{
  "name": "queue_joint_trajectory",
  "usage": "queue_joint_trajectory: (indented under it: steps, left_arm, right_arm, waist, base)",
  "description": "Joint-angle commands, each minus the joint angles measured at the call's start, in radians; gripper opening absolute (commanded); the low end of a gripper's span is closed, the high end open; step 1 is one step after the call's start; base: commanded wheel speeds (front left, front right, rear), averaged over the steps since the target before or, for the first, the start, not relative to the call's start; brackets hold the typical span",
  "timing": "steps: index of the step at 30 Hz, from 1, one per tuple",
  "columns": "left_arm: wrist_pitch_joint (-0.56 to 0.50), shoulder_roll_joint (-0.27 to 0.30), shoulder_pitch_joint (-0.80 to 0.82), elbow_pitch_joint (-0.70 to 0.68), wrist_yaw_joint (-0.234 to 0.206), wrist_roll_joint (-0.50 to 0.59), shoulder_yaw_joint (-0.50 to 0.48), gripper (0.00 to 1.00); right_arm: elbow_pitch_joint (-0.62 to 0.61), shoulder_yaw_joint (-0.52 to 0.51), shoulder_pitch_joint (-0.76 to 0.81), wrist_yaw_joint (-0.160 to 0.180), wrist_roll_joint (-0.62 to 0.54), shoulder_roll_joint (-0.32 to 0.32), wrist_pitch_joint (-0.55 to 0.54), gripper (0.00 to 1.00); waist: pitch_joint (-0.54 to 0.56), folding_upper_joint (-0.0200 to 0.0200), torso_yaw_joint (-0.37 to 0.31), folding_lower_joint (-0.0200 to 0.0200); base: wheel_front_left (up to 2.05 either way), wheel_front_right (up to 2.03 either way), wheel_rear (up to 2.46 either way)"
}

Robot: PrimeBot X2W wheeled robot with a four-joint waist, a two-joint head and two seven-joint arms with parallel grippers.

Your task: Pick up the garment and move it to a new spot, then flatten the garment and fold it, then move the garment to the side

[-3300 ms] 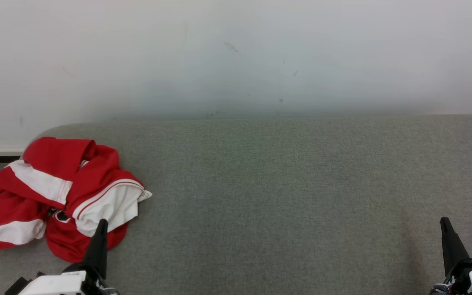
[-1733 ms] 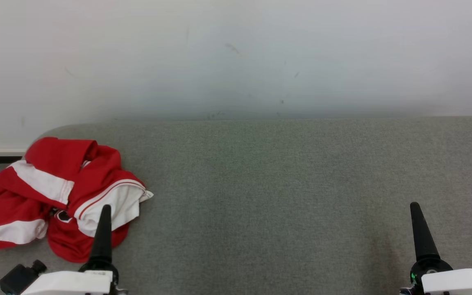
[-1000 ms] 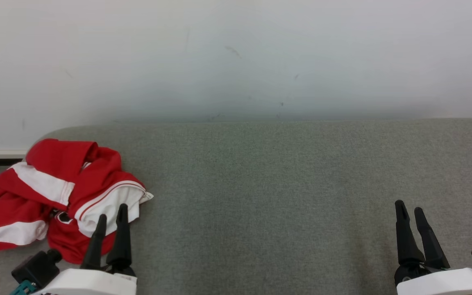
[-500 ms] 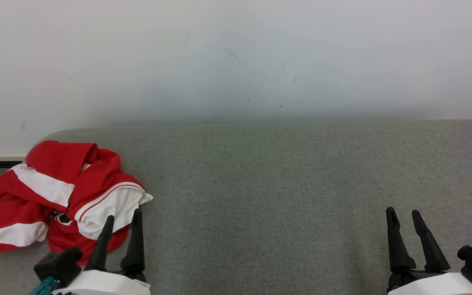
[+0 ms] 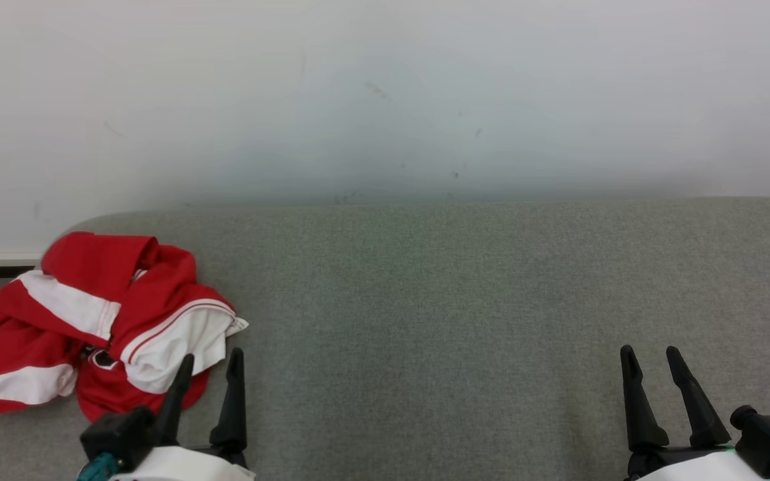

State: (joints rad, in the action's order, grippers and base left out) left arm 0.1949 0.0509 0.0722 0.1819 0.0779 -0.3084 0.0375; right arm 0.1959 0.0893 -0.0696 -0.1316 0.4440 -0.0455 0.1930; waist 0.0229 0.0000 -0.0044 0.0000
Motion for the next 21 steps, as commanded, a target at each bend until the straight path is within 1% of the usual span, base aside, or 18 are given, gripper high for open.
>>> queue_joint_trajectory:
  steps: [1,8,21]
  left_arm:
    - [0.006,0.010,0.003,-0.003,-0.002,0.029,0.001,1.00]
    - [0.023,0.010,0.003,0.000,-0.005,0.093,0.010,1.00]
    - [0.050,0.008,0.003,0.000,-0.005,0.183,0.015,1.00]
  right_arm:
    - [0.000,0.002,-0.001,0.001,-0.022,-0.006,0.008,1.00]
    - [0.014,0.014,-0.004,0.001,-0.078,-0.006,0.024,1.00]
    - [0.028,0.018,-0.007,0.002,-0.140,-0.007,0.051,1.00]
  waist:
    - [0.001,0.0000,0.000,0.0000]
    - [0.005,0.0000,0.000,0.0000]
    - [0.009,0.0000,-0.002,0.0000]
  base:
    - [0.00,0.00,0.00]
    - [0.00,0.00,0.00]
    - [0.00,0.00,0.00]
